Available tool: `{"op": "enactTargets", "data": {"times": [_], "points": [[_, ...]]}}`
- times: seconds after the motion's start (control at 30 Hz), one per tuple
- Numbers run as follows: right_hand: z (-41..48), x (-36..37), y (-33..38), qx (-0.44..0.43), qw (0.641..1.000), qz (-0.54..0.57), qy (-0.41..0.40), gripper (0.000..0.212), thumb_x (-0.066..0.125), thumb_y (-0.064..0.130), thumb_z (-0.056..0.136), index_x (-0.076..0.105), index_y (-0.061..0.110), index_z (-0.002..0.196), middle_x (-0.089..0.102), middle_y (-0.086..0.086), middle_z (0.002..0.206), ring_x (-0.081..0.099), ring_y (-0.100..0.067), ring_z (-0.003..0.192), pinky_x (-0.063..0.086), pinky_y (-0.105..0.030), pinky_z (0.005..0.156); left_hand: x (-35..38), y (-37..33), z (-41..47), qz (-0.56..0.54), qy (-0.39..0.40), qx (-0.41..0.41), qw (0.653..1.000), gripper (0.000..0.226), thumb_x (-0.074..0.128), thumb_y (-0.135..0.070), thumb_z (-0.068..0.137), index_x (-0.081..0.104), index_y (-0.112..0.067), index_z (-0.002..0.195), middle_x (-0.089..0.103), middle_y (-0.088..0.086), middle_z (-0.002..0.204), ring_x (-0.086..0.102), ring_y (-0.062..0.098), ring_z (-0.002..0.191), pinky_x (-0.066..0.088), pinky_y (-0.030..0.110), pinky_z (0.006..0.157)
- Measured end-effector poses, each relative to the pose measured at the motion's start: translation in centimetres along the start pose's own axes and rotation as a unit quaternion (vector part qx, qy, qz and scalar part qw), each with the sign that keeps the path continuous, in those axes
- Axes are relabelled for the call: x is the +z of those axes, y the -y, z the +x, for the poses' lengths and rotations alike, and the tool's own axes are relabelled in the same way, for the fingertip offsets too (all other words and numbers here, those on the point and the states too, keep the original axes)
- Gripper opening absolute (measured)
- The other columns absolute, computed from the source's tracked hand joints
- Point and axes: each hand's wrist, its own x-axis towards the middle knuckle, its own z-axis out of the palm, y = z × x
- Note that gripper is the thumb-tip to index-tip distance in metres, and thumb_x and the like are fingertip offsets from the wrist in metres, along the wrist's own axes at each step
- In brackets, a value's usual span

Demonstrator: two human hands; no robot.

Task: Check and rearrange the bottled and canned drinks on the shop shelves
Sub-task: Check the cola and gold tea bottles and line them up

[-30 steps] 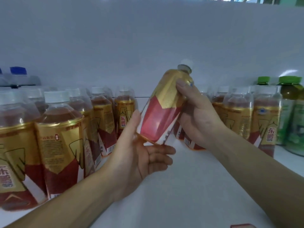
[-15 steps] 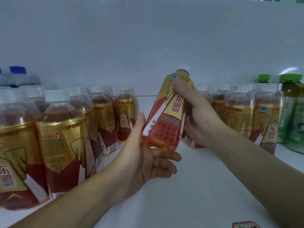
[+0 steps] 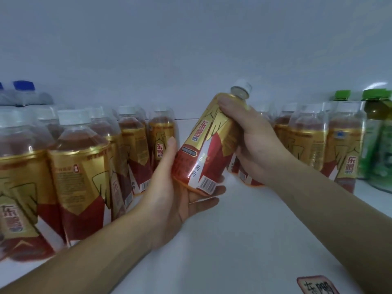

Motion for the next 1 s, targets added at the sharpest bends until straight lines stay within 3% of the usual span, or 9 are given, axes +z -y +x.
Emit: {"op": "enactTargets", "data": {"times": [0.1, 0.2, 0.27, 0.37, 0.53, 0.7, 0.83, 0.93, 1.0], "points": [[0.3, -0.1, -0.2, -0.028, 0.999, -0.016, -0.033, 0.048, 0.083, 0.038, 0.073, 0.065, 0.019, 0.112, 0.075, -0.004, 0.096, 0.073, -0.025, 0.094, 0.056, -0.053, 0.096, 0.4, 0.0, 0.8, 0.040, -0.017, 0.076, 0.996, 0.056, 0.053, -0.063, 0.077, 0.071, -0.025, 0.114, 0.077, 0.001, 0.105, 0.073, 0.017, 0.098, 0.059, 0.032, 0.074], [0.4, -0.2, -0.3, -0.003, 0.999, -0.031, -0.016, 0.054, 0.081, 0.046, 0.075, 0.065, 0.018, 0.118, 0.075, -0.001, 0.100, 0.073, -0.023, 0.099, 0.056, -0.048, 0.097, 0.3, -0.3, 1.4, 0.044, -0.028, 0.070, 0.996, 0.056, 0.055, -0.056, 0.074, 0.071, -0.017, 0.111, 0.078, 0.004, 0.085, 0.075, 0.016, 0.073, 0.058, 0.026, 0.057], [0.4, -0.3, -0.3, 0.023, 0.999, -0.046, 0.013, 0.060, 0.072, 0.050, 0.081, 0.061, 0.012, 0.127, 0.073, -0.005, 0.108, 0.070, -0.024, 0.105, 0.055, -0.045, 0.098, 0.2, -0.5, 0.7, 0.010, -0.009, 0.015, 1.000, 0.063, 0.045, -0.064, 0.084, 0.078, -0.013, 0.100, 0.076, 0.012, 0.088, 0.073, 0.028, 0.068, 0.059, 0.029, 0.053], [0.3, -0.3, -0.5, 0.026, 0.997, -0.071, 0.017, 0.074, 0.076, 0.054, 0.074, 0.058, 0.009, 0.130, 0.074, -0.008, 0.110, 0.072, -0.026, 0.105, 0.056, -0.043, 0.093, 0.0, -0.6, 0.1, -0.007, -0.005, -0.010, 1.000, 0.069, 0.036, -0.068, 0.092, 0.081, -0.015, 0.091, 0.075, 0.018, 0.098, 0.075, 0.034, 0.078, 0.061, 0.038, 0.065], [0.5, -0.3, -1.2, -0.012, 0.995, -0.094, -0.039, 0.080, 0.088, 0.043, 0.063, 0.054, 0.018, 0.130, 0.072, -0.005, 0.115, 0.074, -0.023, 0.101, 0.057, -0.048, 0.096, 0.6, -0.1, 1.0, 0.067, -0.061, 0.070, 0.993, 0.050, 0.055, -0.062, 0.085, 0.072, -0.024, 0.113, 0.078, 0.002, 0.101, 0.075, 0.021, 0.094, 0.060, 0.041, 0.080], [0.0, -0.2, -0.6, 0.060, 0.997, -0.029, 0.045, 0.070, 0.076, 0.048, 0.076, 0.053, 0.014, 0.132, 0.072, -0.009, 0.107, 0.073, -0.025, 0.095, 0.058, -0.044, 0.091, 0.3, -0.4, 0.1, -0.011, -0.021, -0.008, 1.000, 0.067, 0.043, -0.065, 0.089, 0.074, -0.008, 0.108, 0.074, 0.021, 0.102, 0.074, 0.031, 0.075, 0.062, 0.036, 0.055], [-0.2, 0.1, -0.5, 0.010, 0.996, -0.089, -0.006, 0.073, 0.085, 0.050, 0.065, 0.055, 0.023, 0.126, 0.074, -0.003, 0.109, 0.075, -0.023, 0.096, 0.058, -0.046, 0.093, 0.4, -0.5, 1.1, 0.039, -0.036, 0.040, 0.998, 0.060, 0.039, -0.061, 0.095, 0.072, -0.015, 0.115, 0.076, 0.011, 0.104, 0.075, 0.024, 0.090, 0.062, 0.039, 0.074], [-0.3, 0.4, -1.0, -0.042, 0.985, -0.160, -0.041, 0.074, 0.089, 0.053, 0.054, 0.052, 0.039, 0.117, 0.069, 0.003, 0.119, 0.072, -0.017, 0.101, 0.059, -0.046, 0.091, -0.7, -0.2, 1.6, 0.118, -0.016, 0.102, 0.988, 0.053, 0.034, -0.050, 0.104, 0.067, -0.011, 0.118, 0.073, 0.005, 0.084, 0.071, 0.006, 0.075, 0.054, 0.015, 0.067], [-0.1, 0.6, -1.3, -0.017, 0.986, -0.164, -0.021, 0.077, 0.088, 0.060, 0.058, 0.054, 0.039, 0.124, 0.069, 0.005, 0.122, 0.070, -0.016, 0.107, 0.057, -0.046, 0.095, -0.3, 0.4, 1.7, 0.143, -0.018, 0.104, 0.984, 0.049, 0.040, -0.058, 0.100, 0.066, -0.021, 0.115, 0.075, 0.003, 0.090, 0.072, 0.011, 0.082, 0.056, 0.021, 0.076]]}}
